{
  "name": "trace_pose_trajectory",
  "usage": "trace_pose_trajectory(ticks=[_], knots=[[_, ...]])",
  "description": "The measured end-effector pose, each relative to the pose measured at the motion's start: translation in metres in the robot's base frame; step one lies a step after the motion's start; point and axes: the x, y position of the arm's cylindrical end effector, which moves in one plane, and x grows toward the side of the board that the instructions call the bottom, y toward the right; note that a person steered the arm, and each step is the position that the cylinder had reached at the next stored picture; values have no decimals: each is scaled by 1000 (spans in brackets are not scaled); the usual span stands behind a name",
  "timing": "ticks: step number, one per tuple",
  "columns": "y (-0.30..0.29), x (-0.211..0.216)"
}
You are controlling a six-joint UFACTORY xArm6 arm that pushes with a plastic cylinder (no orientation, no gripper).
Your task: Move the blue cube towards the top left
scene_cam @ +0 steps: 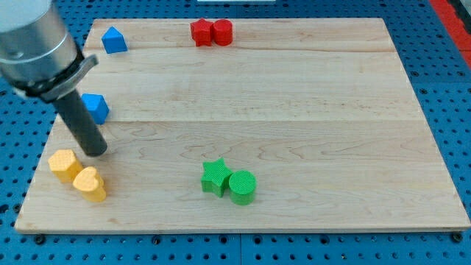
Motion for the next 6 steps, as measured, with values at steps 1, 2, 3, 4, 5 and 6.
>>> trace_pose_trajectory(ticks=[1,2,3,4,5,6], knots=[[-10,-34],[-4,-94],[-4,-124],[-17,-98],[-31,-144],[-15,-156]])
